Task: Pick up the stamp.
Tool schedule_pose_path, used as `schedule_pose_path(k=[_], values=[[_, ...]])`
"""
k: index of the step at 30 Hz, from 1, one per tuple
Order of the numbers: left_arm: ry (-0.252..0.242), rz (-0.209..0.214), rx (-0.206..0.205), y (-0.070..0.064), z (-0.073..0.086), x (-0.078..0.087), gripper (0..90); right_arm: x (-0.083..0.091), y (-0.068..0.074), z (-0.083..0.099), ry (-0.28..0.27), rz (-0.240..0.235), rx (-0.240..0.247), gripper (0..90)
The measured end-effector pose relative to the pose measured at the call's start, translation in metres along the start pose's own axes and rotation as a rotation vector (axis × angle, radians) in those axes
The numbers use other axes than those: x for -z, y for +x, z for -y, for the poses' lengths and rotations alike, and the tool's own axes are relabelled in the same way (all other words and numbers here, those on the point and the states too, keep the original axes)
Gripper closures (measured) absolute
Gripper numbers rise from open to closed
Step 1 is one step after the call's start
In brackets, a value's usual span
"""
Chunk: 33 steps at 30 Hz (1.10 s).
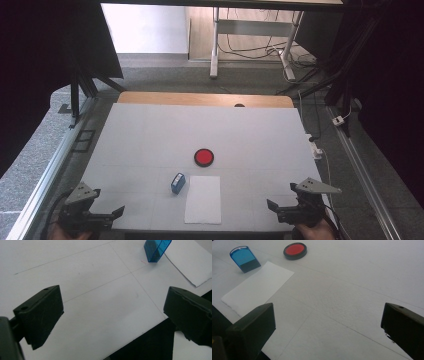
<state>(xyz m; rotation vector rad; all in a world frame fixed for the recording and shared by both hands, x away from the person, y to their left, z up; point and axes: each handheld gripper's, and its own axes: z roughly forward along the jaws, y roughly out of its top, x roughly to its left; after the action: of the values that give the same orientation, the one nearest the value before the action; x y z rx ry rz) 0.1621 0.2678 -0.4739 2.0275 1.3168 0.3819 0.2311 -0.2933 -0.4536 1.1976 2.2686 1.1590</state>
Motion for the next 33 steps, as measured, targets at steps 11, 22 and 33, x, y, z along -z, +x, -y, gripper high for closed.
schedule_pose_path(k=[11,22,33], values=[[0.009,-0.006,0.001,-0.0003,0.0,-0.0002,0.6,-0.0009,0.0007,-0.0005,0.007,-0.013,0.011,0.0],[0.01,-0.01,0.014,0.0007,-0.0001,-0.0003,0.0,-0.0013,0.0017,-0.0006,0.011,-0.013,0.022,0.0],[0.001,0.015,0.022,0.0015,-0.0012,0.0017,0.0,-0.0017,0.0021,-0.0008,0.017,-0.016,0.027,0.0]])
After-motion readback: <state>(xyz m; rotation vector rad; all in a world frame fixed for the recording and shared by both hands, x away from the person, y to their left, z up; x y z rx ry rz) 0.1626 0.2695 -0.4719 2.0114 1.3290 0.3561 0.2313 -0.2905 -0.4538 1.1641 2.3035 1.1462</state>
